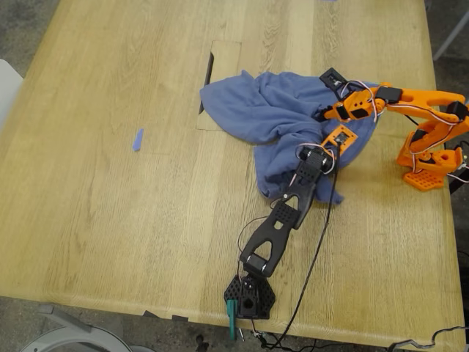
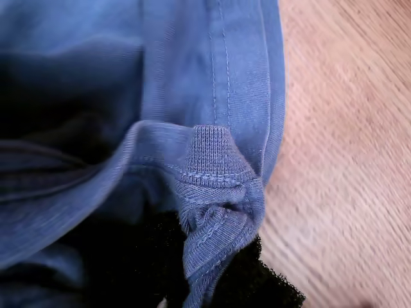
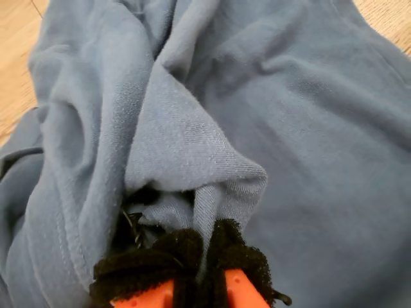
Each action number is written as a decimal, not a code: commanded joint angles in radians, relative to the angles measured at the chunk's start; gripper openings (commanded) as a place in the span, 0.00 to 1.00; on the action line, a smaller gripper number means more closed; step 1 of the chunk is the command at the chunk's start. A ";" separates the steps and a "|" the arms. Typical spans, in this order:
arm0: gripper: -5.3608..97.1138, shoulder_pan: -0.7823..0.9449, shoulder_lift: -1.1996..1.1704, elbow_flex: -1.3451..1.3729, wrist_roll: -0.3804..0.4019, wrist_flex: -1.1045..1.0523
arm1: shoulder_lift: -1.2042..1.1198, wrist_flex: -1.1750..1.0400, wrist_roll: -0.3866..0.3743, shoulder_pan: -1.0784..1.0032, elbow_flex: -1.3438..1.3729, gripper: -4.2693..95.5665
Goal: Fold a T-shirt
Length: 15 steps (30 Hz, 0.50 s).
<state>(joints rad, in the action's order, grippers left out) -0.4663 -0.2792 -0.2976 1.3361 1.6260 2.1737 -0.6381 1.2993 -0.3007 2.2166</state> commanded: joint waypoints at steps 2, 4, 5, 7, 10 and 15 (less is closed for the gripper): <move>0.05 0.080 -0.305 -0.032 0.023 0.117 | 0.115 -0.023 0.012 0.002 -0.046 0.04; 0.05 0.084 -0.353 -0.032 0.028 0.152 | 0.155 -0.025 0.017 0.002 -0.044 0.04; 0.05 0.086 -0.376 -0.032 0.034 0.167 | 0.178 -0.025 0.018 0.000 -0.040 0.04; 0.05 0.091 -0.426 -0.032 0.060 0.202 | 0.230 -0.017 0.023 -0.005 -0.018 0.04; 0.05 0.109 -0.515 -0.026 0.071 0.210 | 0.331 -0.035 0.029 -0.017 0.017 0.04; 0.05 0.135 -0.741 0.149 0.067 0.212 | 0.500 -0.052 0.038 -0.025 0.071 0.04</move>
<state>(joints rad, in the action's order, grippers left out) -0.3774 -0.7072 -0.1871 1.3913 1.8224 2.5863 -0.6980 1.3284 -0.3114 2.2933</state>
